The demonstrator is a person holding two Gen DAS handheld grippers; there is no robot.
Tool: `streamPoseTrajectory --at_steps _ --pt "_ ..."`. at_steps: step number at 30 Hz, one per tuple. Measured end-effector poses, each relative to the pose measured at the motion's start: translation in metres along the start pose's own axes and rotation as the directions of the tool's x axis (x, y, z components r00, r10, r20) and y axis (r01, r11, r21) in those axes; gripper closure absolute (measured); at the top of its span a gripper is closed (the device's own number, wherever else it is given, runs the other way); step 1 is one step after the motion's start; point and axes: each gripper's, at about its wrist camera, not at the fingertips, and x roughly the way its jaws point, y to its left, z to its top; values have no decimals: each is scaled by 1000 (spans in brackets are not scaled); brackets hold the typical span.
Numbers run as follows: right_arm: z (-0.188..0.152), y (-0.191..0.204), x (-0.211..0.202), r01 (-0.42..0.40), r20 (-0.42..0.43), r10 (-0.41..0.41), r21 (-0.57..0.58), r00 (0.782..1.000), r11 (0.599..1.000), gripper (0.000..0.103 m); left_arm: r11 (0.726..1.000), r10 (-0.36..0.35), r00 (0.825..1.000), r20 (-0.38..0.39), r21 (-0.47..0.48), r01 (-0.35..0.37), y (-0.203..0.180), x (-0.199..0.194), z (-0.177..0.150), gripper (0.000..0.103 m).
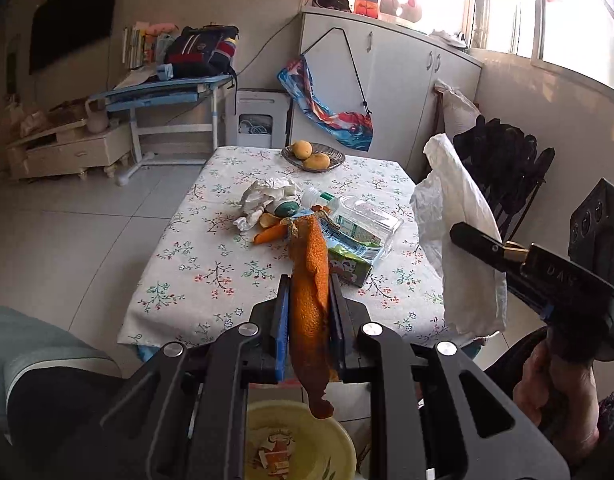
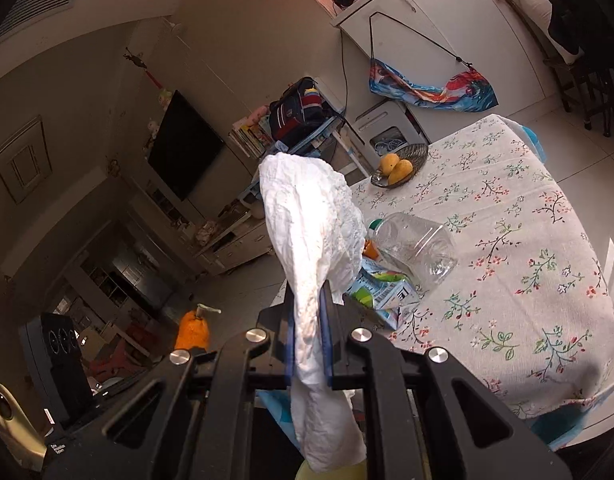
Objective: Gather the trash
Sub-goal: 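Grasp and lift the orange peel with the left tool while the right holds the bag, then open the right tool over the yellow bucket while the left holds the peel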
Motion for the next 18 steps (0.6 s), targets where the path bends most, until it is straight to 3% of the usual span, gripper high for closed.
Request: streamPoseTrajectory --at_steps 11,18 --pt "-58 31 16 -48 -151 43 -25 988 999 90 999 16 998 64 -36 -13 23 -42 -10 86" --pt "-94 50 37 -73 -292 54 -54 955 996 90 998 23 997 80 -54 -18 30 -56 -14 86"
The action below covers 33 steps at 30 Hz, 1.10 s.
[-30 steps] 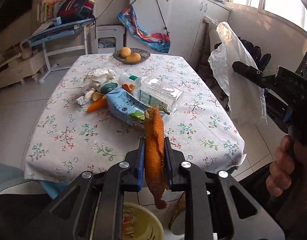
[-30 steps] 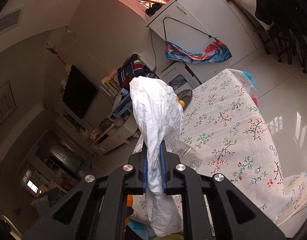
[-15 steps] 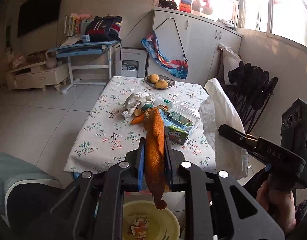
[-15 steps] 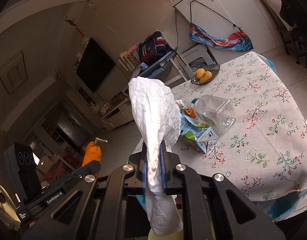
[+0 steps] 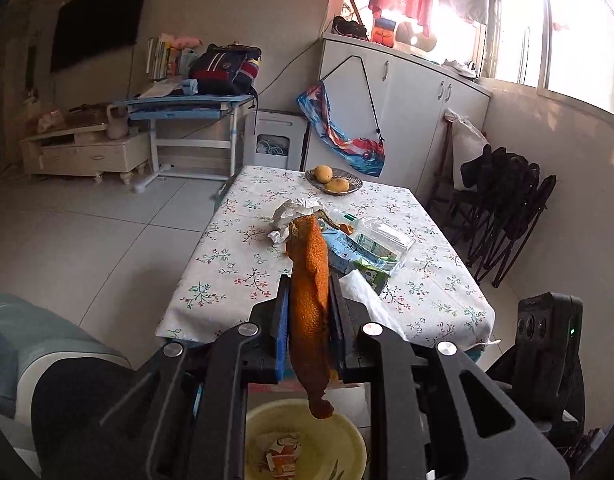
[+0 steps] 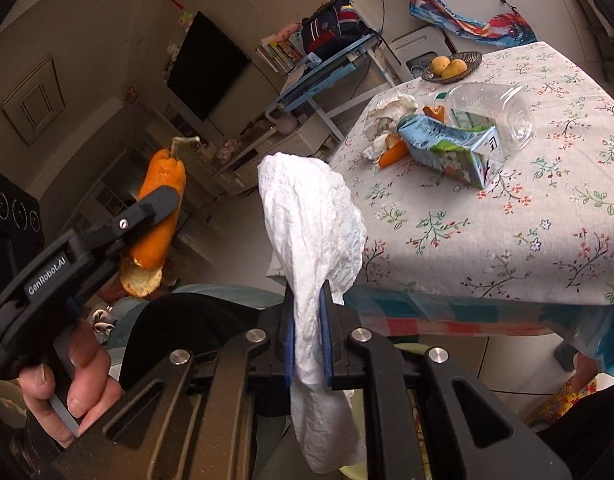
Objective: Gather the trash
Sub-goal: 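Open the right tool over the yellow bucket while the left holds the peel, then lower the orange peel over the bucket and open the left tool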
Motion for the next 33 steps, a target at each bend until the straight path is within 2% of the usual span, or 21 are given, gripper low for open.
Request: streamPoseTrajectory --at_steps 3,6,8,10,14,18,25,33 --pt "-15 8 19 10 -93 -12 -22 996 1000 90 1000 5 1000 -1 -8 -5 3 0 -1 86" --pt "-29 13 42 33 -186 -42 -49 982 998 90 1000 8 1000 -2 -12 -8 6 0 -1 86" --pt "-39 13 57 50 -254 -64 -60 965 997 84 1000 7 1000 -4 -13 -7 7 1 -3 86" --pt "-49 12 66 77 -297 -94 -68 950 995 69 1000 7 1000 -5 -13 -7 8 1 -2 86" --pt "-60 13 75 106 -357 -131 -87 925 991 66 1000 6 1000 -6 -14 -6 8 1 -3 86" --pt "-59 10 71 119 -342 -137 -72 930 990 60 1000 6 1000 -6 -14 -6 9 1 -3 86" --pt "-50 6 61 124 -286 -132 -48 949 991 56 1000 4 1000 -7 -12 -4 10 1 -4 86" --pt "-29 6 37 164 -126 -169 -47 978 985 49 1000 4 1000 -29 2 -4 7 3 -12 86"
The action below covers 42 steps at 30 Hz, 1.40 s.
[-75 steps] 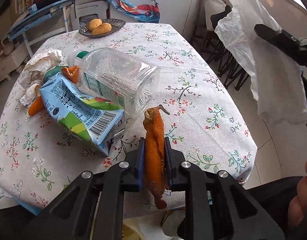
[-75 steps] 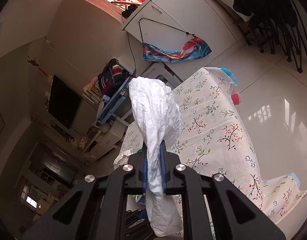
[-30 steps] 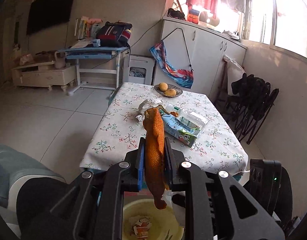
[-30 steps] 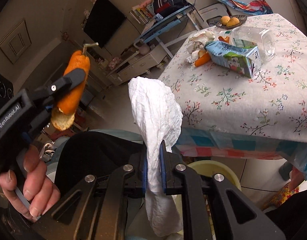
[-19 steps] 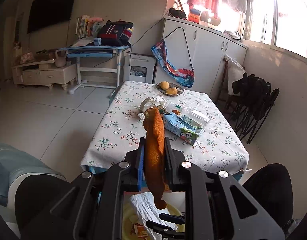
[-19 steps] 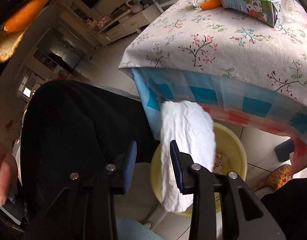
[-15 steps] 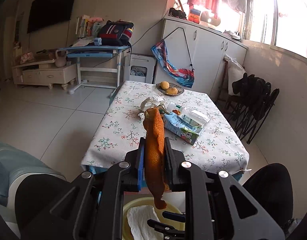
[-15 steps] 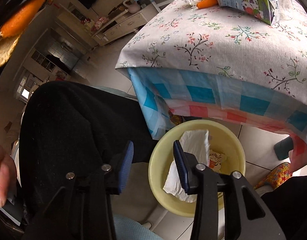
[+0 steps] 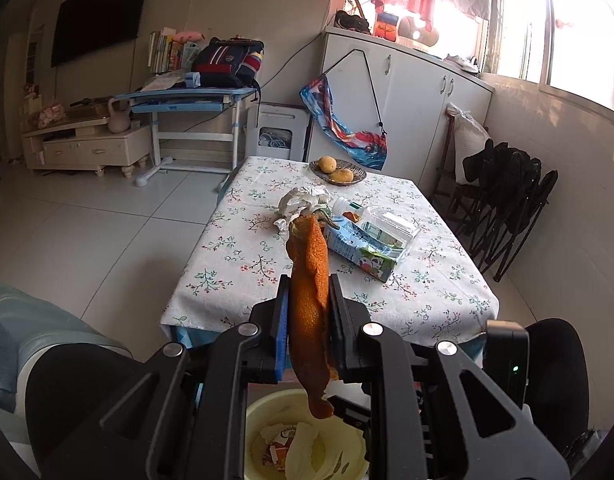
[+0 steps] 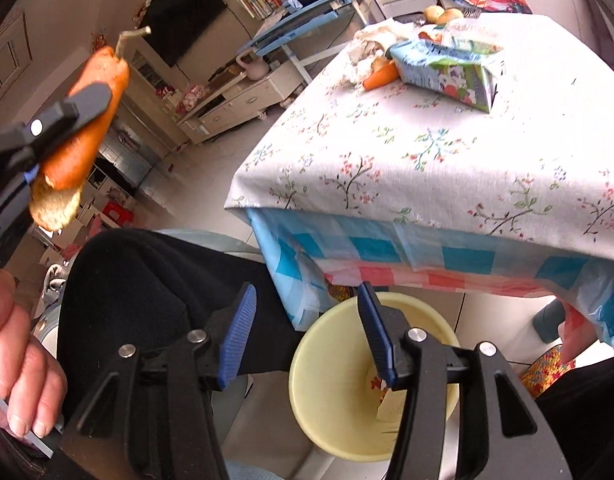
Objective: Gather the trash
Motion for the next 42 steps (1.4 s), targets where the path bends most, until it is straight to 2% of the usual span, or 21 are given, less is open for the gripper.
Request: streamPoseTrajectory --at_steps 3,6,9,12,15,19,24,31,42 --pt "6 -6 -17 27 85 -29 14 996 1000 47 1000 5 999 -37 20 -4 -3 6 -8 86" --pt "11 -15 -34 51 159 -58 47 986 998 45 999 6 993 -122 37 -2 -5 19 -23 85" --pt "15 -25 -47 59 210 -77 87 975 994 44 997 18 967 -252 80 2 -8 39 -47 85" --pt "16 -31 -56 61 237 -86 115 968 992 42 991 19 922 -387 130 34 -14 56 -70 85" --pt "17 -34 -59 60 245 -90 127 965 990 41 985 39 903 -428 169 38 -18 61 -84 81" --pt "20 -34 -64 63 256 -93 125 962 990 39 981 62 916 -396 195 18 -20 55 -84 60" --pt "19 -36 -67 66 262 -98 130 960 989 38 979 87 925 -369 203 -11 -20 52 -76 59" --pt "19 -36 -69 70 271 -103 127 957 989 37 980 104 953 -283 194 -49 -17 39 -64 53" --pt "19 -33 -70 80 279 -109 115 954 990 37 979 124 972 -197 183 -88 -16 27 -54 48"
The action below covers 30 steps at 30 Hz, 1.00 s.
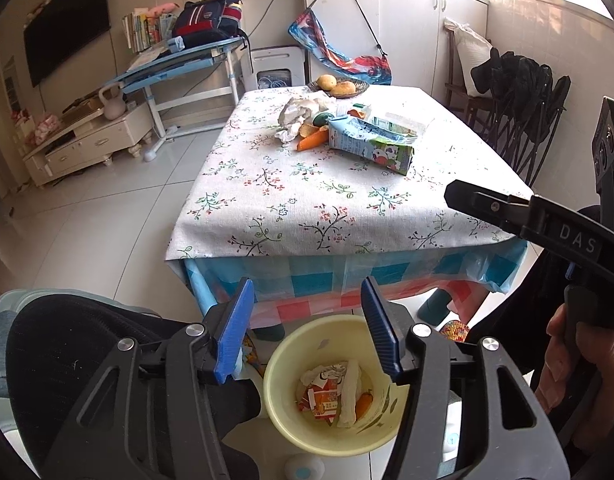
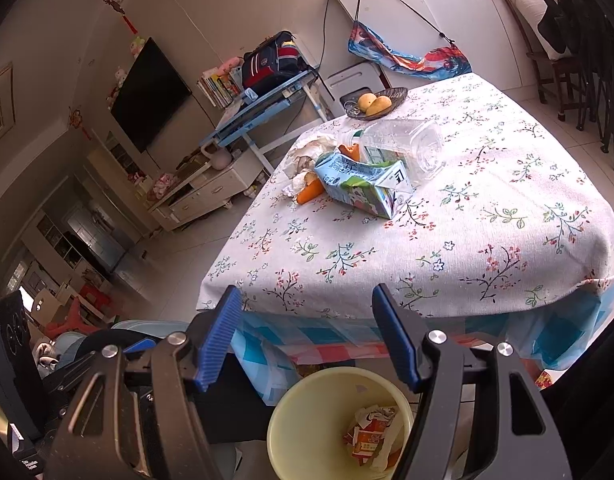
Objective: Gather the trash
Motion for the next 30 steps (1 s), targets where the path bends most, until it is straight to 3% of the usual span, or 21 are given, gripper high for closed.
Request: streamPoseTrajectory --at_steps 30 --pt "-2 20 5 24 11 -23 -95 1000 995 36 996 50 996 76 -76 -44 16 -8 6 32"
